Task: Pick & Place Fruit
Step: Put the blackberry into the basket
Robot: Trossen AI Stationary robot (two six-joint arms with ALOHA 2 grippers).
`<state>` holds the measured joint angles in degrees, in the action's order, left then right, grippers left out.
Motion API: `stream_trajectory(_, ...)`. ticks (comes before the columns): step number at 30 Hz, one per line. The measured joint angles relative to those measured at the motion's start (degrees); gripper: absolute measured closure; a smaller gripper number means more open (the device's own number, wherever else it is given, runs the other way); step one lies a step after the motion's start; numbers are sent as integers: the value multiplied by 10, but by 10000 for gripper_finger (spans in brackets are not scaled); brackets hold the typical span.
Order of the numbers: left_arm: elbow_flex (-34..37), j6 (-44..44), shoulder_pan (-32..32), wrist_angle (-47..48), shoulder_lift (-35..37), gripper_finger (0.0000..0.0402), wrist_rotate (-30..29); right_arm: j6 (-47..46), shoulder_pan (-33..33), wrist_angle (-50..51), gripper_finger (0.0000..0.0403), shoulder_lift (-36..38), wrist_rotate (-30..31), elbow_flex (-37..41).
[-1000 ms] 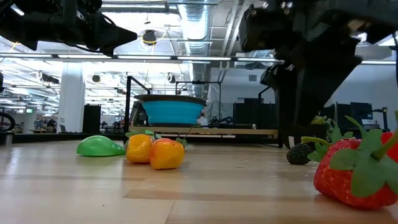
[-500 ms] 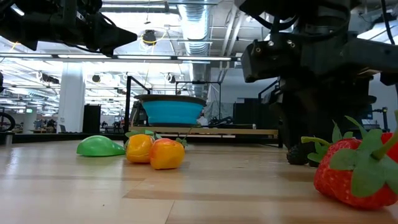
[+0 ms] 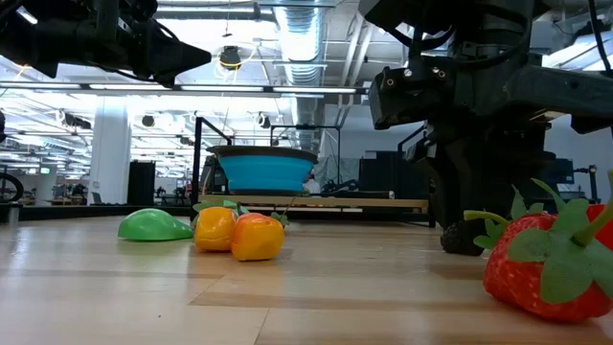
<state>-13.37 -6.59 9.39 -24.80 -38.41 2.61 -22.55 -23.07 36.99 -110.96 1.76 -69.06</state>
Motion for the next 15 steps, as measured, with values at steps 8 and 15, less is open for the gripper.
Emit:
stream_trajectory(8, 0, 0, 0, 0, 0, 399, 0, 0, 0, -2, 307, 0, 0, 0)
stream_trajectory(15, 0, 0, 0, 0, 0, 399, 0, 0, 0, -2, 311, 0, -1, 0)
